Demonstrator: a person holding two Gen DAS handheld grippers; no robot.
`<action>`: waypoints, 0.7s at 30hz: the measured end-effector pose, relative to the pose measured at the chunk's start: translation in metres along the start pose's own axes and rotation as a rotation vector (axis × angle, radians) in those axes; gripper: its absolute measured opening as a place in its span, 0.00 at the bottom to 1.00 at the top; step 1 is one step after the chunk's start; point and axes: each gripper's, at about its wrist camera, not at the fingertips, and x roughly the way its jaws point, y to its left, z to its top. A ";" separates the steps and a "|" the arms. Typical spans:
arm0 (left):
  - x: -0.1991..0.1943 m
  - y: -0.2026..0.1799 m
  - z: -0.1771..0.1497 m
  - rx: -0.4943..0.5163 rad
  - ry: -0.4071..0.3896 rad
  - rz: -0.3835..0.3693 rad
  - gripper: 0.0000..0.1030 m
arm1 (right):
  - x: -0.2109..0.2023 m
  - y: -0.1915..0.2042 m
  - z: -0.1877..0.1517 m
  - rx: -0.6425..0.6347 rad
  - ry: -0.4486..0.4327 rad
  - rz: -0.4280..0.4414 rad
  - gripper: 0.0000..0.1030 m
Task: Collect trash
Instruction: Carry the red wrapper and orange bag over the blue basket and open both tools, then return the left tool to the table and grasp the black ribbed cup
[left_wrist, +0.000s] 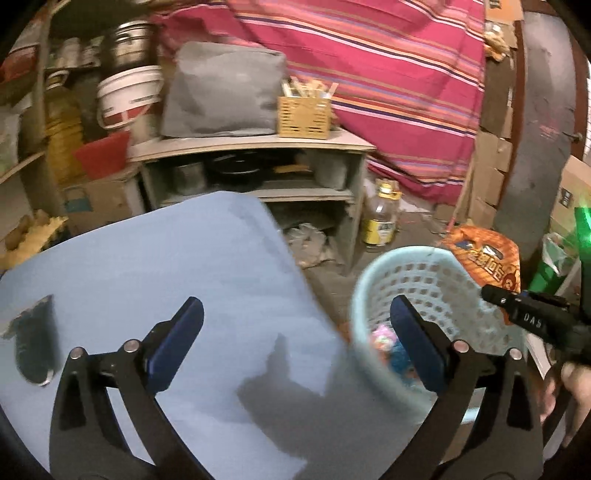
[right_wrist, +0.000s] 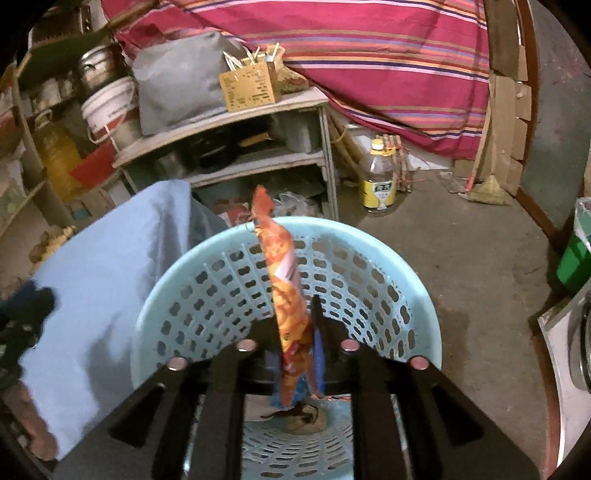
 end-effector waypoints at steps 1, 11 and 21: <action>-0.004 0.009 -0.001 -0.006 -0.003 0.017 0.95 | 0.002 0.002 0.000 0.003 0.009 -0.002 0.42; -0.043 0.125 -0.021 -0.069 -0.028 0.276 0.95 | -0.004 0.043 -0.004 -0.059 -0.020 -0.080 0.86; -0.050 0.221 -0.041 -0.190 0.005 0.404 0.95 | -0.016 0.095 0.002 -0.113 -0.110 -0.159 0.91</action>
